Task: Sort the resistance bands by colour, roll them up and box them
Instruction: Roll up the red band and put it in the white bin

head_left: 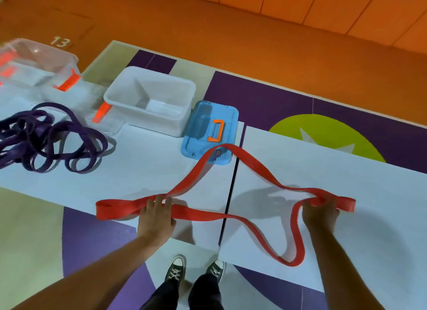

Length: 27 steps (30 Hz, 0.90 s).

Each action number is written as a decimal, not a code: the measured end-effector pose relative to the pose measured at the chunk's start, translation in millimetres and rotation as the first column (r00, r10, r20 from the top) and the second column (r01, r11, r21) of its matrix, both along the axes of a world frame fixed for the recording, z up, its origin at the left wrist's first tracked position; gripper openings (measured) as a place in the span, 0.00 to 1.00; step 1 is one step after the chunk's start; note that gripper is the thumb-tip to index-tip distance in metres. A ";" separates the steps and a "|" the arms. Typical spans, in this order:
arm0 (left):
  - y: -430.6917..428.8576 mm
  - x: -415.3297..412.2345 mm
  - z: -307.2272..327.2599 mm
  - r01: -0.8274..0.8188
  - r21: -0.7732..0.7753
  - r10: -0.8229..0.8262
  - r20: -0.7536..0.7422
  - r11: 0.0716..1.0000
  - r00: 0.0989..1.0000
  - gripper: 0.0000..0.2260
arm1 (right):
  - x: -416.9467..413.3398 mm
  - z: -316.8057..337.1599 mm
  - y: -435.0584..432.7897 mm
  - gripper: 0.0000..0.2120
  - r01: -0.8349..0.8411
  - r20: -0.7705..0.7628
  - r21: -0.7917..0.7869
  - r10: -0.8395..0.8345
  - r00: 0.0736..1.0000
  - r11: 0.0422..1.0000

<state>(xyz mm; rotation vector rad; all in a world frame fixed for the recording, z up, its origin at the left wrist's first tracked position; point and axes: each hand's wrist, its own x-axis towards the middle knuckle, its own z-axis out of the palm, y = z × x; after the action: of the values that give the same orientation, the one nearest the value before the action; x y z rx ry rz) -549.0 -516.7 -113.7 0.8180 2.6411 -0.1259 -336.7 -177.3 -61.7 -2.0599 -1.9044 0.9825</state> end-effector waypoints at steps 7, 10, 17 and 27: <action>-12.7 -22.7 4.5 -0.031 0.007 0.032 -0.091 0.999 0.995 0.29 | -68.9 -34.7 -33.9 0.35 -0.448 0.011 -0.012 0.448 0.894 0.894; -26.1 -26.6 -5.2 -0.059 -0.067 0.056 -0.049 0.996 0.997 0.24 | -83.4 -54.1 -18.6 0.39 -0.534 0.083 -0.067 0.538 0.839 0.843; -38.6 -35.2 -4.2 -0.078 0.187 0.100 -0.110 0.979 0.989 0.08 | -68.7 -87.4 1.7 0.36 -0.474 0.258 -0.183 0.508 0.822 0.861; -64.1 -54.4 -15.9 0.137 0.327 -0.037 -0.296 0.935 0.954 0.08 | -35.1 -75.2 8.4 0.40 -0.417 0.273 -0.157 0.445 0.853 0.895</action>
<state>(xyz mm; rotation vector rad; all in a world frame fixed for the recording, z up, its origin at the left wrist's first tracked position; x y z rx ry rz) -603.4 -580.8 -129.6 1.1064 2.9471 0.2218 -371.8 -168.9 -137.0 -1.9616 -2.6136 0.8851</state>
